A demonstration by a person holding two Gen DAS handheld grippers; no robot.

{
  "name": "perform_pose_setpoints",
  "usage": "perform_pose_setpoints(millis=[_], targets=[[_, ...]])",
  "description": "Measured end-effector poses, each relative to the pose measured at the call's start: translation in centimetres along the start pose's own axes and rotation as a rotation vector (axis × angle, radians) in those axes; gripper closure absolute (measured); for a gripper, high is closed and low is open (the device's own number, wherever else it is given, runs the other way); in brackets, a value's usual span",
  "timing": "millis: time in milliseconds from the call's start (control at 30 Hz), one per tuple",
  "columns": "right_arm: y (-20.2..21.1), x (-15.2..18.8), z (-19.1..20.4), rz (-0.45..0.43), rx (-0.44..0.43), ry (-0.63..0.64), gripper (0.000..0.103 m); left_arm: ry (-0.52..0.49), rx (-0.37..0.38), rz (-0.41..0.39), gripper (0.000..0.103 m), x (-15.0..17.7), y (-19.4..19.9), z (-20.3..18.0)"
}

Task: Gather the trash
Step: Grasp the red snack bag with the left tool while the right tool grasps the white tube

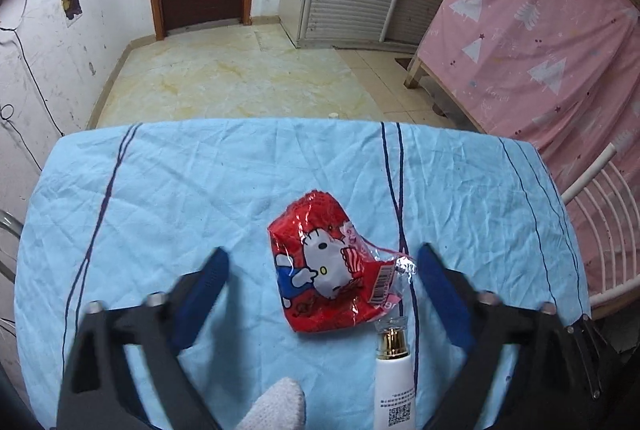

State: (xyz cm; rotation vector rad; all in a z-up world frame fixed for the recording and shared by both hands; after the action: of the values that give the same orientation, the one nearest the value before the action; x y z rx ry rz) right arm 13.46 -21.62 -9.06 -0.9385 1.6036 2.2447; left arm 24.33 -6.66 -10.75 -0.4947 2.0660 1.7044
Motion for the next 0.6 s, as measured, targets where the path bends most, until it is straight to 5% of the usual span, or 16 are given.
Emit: perform_pose_setpoints(millis=[167, 267, 600], targets=[[-0.5, -0.4, 0.3, 0.008, 0.007, 0.001, 0.006, -0.035, 0.009, 0.007, 0.065, 0.4, 0.2, -0.2], [-0.7, -0.7, 0.6, 0.015, 0.015, 0.003, 0.006, -0.045, 0.005, 0.001, 0.074, 0.6, 0.3, -0.4], [-2.2, -2.2, 3.7, 0.039, 0.013, 0.068, 0.006, -0.011, 0.0, -0.114, 0.075, -0.1, 5.2, 1.4]])
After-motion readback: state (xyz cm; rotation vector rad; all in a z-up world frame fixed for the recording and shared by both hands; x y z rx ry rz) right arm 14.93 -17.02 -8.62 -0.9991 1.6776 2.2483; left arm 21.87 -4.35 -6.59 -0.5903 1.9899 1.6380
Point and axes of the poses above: each gripper's, at about its wrist camera, not at the fingertips, and y roughly against the way its jaws point, z to its left, x to its underside, the point moved 4 cm from there along -y, roughly the way its jaws point
